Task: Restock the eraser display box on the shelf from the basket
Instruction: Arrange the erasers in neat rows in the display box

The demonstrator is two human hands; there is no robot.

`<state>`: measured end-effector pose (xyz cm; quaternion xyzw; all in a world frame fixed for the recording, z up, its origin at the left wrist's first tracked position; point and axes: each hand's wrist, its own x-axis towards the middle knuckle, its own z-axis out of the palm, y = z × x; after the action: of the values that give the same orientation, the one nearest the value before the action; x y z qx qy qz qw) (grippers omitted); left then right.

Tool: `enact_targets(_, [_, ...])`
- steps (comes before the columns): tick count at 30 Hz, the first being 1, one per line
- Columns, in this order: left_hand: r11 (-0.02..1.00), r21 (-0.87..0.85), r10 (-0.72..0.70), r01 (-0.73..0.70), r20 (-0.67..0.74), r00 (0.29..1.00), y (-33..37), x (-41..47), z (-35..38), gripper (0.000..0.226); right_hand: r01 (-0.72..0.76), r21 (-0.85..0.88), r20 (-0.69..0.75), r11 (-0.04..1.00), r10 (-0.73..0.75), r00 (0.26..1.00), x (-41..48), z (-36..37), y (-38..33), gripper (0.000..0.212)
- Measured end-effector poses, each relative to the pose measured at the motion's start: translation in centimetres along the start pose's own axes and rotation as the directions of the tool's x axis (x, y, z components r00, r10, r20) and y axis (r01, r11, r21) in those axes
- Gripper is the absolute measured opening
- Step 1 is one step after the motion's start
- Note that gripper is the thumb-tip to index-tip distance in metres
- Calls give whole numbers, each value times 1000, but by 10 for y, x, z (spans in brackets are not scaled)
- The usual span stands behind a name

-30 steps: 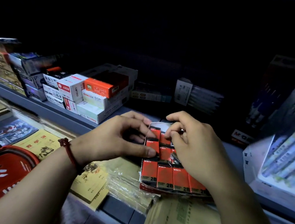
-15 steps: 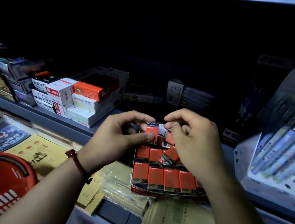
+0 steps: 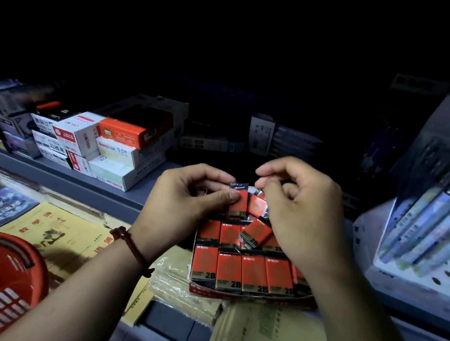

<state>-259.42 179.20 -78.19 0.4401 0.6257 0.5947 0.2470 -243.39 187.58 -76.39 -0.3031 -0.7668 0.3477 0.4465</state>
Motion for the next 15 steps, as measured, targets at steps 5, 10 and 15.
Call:
enact_targets(5, [994, 104, -23, 21, 14, 1000, 2, 1, -1, 17, 9, 12, -13, 1000, -9, 1000, 0, -2, -1, 26])
enact_targets(10, [976, 216, 12, -4, -37, 999, -3, 5, 0, 12, -5, 25, 21, 1000, 4, 1000, 1, -14, 2, 28])
enact_targets(15, [966, 257, -14, 10, 11, 1000, -4, 8, -4, 15, 9, -247, 79, 969, 11, 997, 0, -30, 2, 17])
